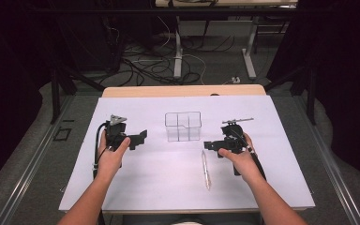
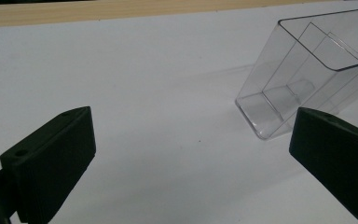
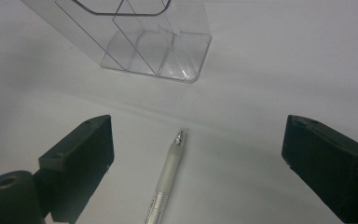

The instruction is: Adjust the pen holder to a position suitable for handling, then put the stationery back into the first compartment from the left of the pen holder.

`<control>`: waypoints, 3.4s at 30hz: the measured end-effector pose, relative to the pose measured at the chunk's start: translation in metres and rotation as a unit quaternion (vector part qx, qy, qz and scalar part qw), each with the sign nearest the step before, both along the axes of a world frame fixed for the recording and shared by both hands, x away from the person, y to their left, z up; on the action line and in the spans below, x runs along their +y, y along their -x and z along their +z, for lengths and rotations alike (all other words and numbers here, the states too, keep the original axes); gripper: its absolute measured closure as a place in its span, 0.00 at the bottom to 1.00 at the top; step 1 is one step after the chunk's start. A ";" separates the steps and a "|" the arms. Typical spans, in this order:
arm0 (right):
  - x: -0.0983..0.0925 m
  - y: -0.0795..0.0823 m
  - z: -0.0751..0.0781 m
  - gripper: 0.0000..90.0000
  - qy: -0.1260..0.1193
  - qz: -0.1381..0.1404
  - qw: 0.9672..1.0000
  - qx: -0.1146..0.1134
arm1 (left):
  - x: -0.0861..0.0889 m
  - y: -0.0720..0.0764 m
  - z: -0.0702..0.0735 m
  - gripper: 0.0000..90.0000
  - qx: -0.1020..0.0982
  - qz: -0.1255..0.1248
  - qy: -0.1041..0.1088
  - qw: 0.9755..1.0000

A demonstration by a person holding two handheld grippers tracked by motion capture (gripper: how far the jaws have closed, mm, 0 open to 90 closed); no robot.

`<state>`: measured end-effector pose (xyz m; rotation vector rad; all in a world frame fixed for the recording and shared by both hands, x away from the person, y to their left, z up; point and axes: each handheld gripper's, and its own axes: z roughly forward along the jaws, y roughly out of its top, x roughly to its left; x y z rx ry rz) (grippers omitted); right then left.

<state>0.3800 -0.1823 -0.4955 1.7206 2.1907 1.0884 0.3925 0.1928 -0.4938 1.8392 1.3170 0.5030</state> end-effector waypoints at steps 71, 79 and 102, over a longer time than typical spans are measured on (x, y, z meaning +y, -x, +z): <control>0.024 -0.017 -0.037 0.80 -0.017 -0.031 0.977 0.208 | -0.005 0.001 -0.010 0.01 0.005 -0.015 -0.006 1.000; 0.026 -0.018 -0.039 0.83 -0.019 -0.040 0.974 0.224 | -0.005 0.001 -0.011 0.01 0.003 -0.012 -0.006 1.000; 0.024 -0.024 -0.044 0.89 -0.029 -0.044 0.967 0.249 | -0.005 0.001 -0.010 0.00 0.004 -0.015 -0.005 1.000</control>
